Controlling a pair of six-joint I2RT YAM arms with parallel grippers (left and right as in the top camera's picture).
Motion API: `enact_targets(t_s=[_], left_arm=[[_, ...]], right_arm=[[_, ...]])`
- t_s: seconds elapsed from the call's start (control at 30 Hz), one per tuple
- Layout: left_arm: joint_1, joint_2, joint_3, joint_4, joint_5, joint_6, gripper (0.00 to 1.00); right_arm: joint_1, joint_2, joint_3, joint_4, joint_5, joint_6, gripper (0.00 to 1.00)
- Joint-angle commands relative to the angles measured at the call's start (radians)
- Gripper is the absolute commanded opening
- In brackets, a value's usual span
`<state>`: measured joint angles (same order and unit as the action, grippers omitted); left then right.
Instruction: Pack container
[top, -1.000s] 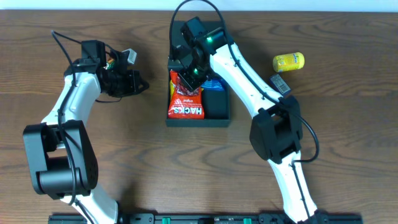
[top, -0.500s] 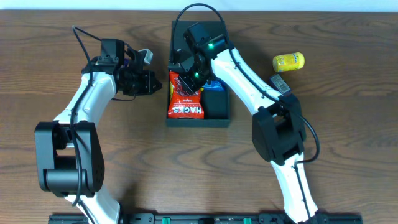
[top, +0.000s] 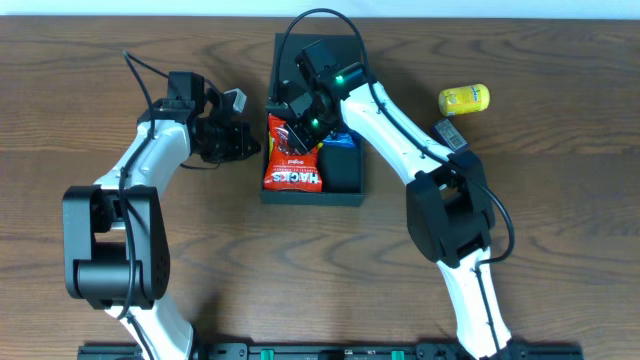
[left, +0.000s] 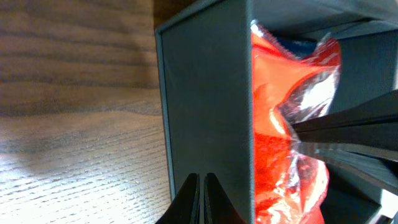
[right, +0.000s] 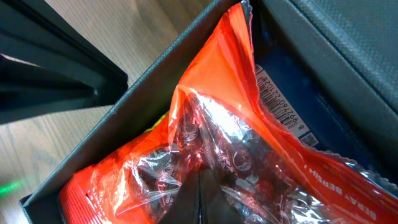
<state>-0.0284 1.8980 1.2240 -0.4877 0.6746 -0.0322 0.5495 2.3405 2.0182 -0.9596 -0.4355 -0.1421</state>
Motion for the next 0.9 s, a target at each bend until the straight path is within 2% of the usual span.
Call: enact_targets(t_s=[0.0,0.27,0.5,0.87], left_arm=[[0.001,0.012,-0.032,0.027,0.022,-0.037,0.06],[-0.024,0.012,-0.066,0.098,0.103,-0.096,0.06],[-0.081,0.012,-0.066,0.103,0.104,-0.096,0.06],[-0.082,0.012,-0.066,0.103,0.104,-0.095,0.06]], right_arm=[[0.025,0.018,-0.026,0.000,-0.011,0.007,0.01],[0.035,0.018,-0.026,0.026,-0.011,0.015,0.01],[0.047,0.018,-0.026,0.036,0.006,0.015,0.01],[0.049,0.014,-0.072,0.062,0.011,0.037,0.01]])
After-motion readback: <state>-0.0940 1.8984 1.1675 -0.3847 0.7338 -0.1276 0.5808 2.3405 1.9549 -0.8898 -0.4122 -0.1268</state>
